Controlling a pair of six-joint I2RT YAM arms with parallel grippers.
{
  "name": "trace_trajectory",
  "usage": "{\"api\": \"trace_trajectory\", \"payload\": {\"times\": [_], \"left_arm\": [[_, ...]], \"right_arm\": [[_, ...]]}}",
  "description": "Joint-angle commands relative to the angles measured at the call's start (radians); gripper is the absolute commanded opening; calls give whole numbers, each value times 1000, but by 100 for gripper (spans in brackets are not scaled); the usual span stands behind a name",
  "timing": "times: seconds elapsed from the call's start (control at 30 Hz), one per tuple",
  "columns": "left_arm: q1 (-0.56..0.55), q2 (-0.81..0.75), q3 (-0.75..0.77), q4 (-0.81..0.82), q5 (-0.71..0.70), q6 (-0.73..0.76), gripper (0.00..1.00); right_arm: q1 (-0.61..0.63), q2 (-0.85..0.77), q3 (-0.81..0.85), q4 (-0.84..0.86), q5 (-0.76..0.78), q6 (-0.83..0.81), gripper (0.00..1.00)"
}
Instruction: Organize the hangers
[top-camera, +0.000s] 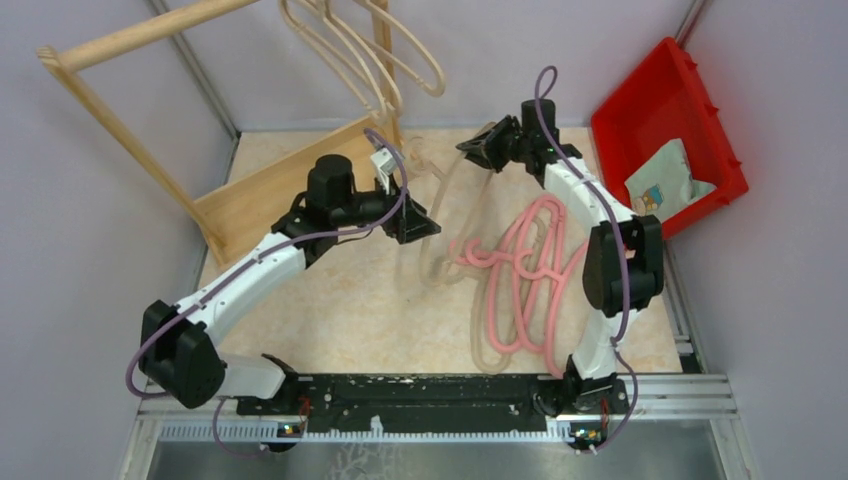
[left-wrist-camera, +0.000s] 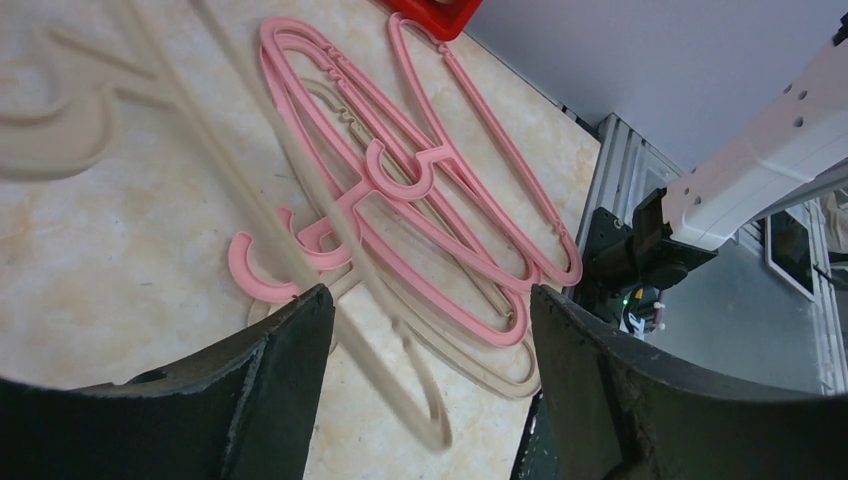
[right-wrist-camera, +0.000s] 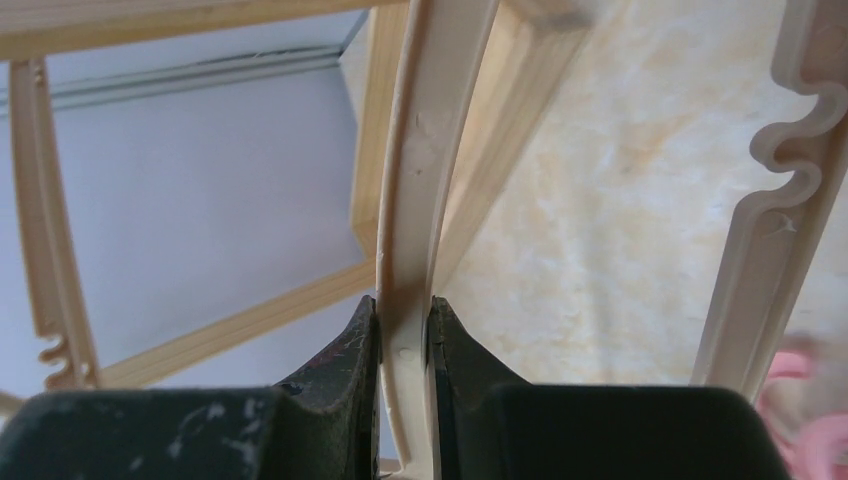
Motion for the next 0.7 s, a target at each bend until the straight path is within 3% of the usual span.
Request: {"api": "trace_trajectory", "payload": {"times": [0.0,0.37,0.67], "left_arm": [[-35,17,-17,84,-34,1,77],[-37,-36,-111,32,-134,41,77],[-37,-122,30,-62,-103,24,78]], "right_arm": [[43,-18,-4,279,-87,218,0],[41,-81,-38,301,-106,269,0],[19,-66,-44,190,-53,159,0]]}}
